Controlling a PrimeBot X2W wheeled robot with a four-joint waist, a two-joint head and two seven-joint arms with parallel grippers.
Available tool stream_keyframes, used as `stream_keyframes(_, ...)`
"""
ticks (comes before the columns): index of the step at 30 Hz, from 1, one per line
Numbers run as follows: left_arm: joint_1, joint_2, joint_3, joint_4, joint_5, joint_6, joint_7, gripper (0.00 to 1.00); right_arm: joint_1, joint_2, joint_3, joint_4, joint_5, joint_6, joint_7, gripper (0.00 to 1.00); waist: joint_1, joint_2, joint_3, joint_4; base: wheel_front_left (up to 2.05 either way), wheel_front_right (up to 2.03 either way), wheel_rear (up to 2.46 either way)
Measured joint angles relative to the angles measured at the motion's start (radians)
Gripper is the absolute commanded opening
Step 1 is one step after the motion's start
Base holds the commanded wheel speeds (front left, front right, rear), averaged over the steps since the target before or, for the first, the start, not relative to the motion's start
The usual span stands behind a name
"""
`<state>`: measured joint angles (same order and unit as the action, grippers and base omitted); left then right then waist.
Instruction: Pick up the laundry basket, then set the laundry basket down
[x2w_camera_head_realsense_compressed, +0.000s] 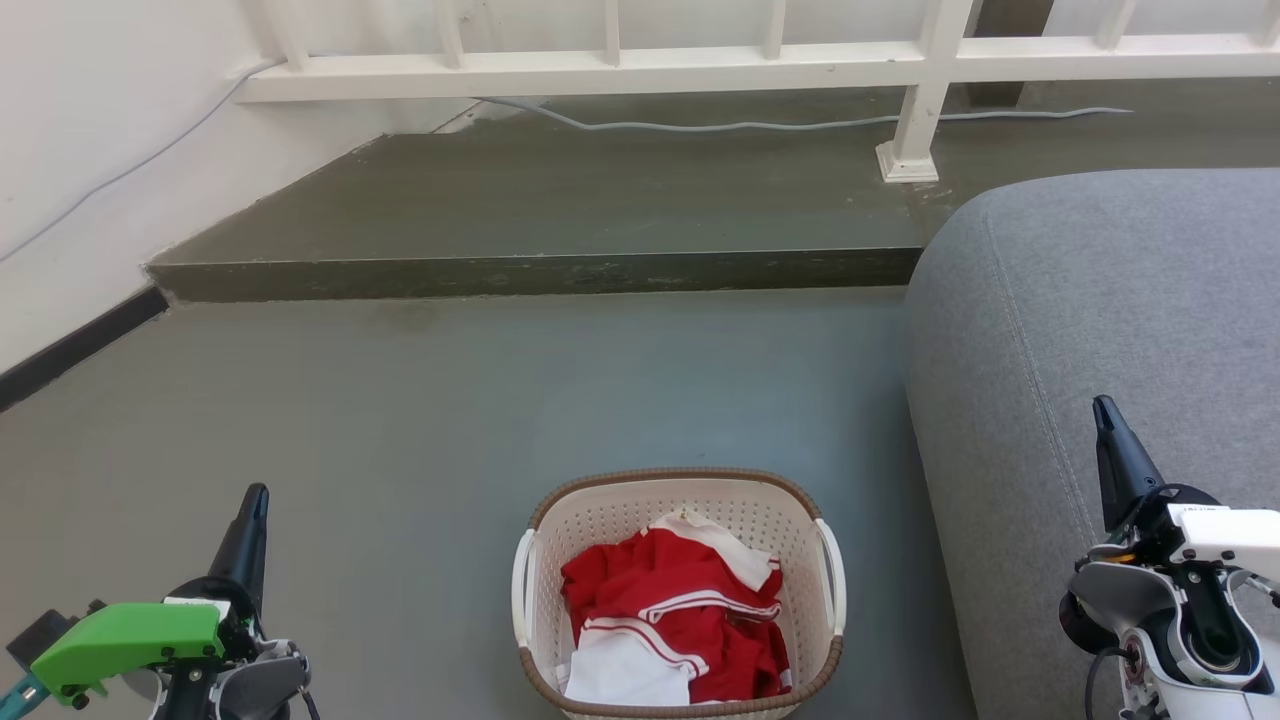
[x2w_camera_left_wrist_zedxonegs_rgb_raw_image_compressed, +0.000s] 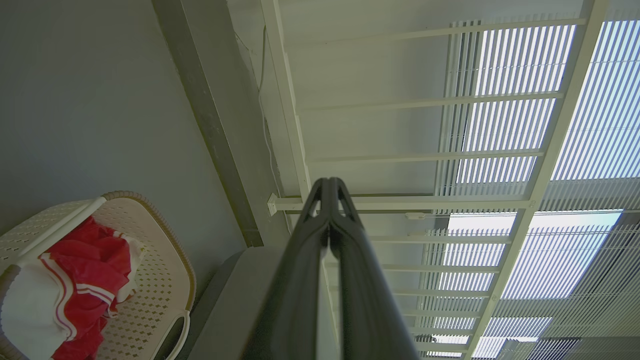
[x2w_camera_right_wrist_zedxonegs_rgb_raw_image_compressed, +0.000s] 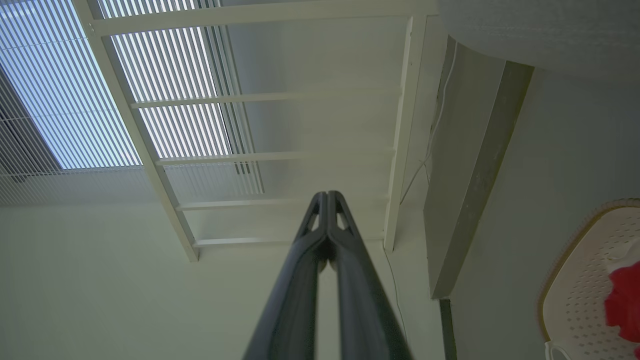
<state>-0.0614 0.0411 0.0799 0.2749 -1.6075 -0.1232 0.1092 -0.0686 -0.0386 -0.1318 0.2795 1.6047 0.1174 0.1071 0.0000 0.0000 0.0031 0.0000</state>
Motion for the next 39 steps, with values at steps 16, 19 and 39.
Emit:
stream_keyframes(16,0.000,0.000,0.000,0.000,0.000,0.000,0.000,0.00,0.000,0.000,0.000,0.000,0.000,0.000,0.000,0.00,0.0000,0.0000,0.000,0.000,0.00,0.00,0.00)
stream_keyframes(19,0.000,0.000,0.000,0.000,0.000,0.000,0.000,0.00,0.000,0.000,0.000,0.000,0.000,0.000,0.000,0.00,0.0000,0.0000,0.000,0.000,0.00,0.00,0.00)
stream_keyframes(39,0.041,-0.021,-0.005,0.034,0.002,0.002,-0.006,1.00,0.050,0.027,0.038,0.027,-0.004,-0.004,-0.035,1.00,0.0000,0.0000,0.002,0.001,0.00,0.00,0.00)
